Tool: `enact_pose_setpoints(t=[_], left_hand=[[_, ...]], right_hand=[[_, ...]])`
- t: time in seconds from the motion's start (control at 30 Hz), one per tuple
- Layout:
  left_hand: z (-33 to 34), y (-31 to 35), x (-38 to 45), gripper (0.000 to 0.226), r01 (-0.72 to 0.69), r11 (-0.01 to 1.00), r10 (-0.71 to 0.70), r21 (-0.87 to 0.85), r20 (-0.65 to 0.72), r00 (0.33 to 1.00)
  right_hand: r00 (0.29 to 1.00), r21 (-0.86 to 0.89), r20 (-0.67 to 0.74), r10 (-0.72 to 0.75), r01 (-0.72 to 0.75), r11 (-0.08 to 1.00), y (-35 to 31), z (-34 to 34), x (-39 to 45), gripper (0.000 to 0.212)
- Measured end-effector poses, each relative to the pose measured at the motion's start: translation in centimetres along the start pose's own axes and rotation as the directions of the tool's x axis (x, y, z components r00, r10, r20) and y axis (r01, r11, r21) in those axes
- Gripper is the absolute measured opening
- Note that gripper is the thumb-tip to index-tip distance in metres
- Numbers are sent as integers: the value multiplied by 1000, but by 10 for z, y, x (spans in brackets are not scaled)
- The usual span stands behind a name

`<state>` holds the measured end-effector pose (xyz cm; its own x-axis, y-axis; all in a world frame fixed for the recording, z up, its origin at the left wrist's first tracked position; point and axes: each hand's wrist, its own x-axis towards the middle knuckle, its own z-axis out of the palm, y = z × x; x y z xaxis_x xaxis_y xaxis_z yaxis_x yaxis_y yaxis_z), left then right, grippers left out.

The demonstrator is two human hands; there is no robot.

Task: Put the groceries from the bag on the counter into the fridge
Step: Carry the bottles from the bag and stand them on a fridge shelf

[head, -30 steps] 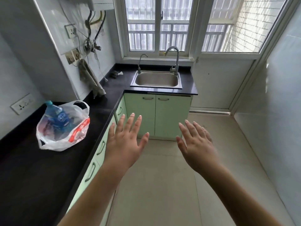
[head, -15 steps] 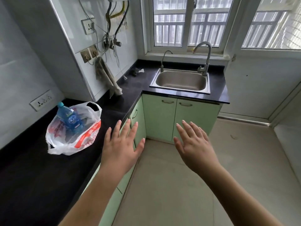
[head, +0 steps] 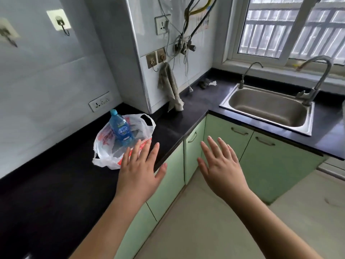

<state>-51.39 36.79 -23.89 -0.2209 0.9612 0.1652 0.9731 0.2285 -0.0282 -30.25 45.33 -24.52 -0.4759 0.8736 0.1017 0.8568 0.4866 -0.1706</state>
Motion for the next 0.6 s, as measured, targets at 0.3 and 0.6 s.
enact_pose_setpoints(t=[0.3,0.6], left_hand=[[23,-96,35,74,161,986,-161,-46,3,987],[42,-172,76,76,251,967,-248,-39,66,966]], right_hand=[[986,18,65,-153,152,988,-84,28,95,63],[965,-8,80,-252,253,967,-150,58,171,79]])
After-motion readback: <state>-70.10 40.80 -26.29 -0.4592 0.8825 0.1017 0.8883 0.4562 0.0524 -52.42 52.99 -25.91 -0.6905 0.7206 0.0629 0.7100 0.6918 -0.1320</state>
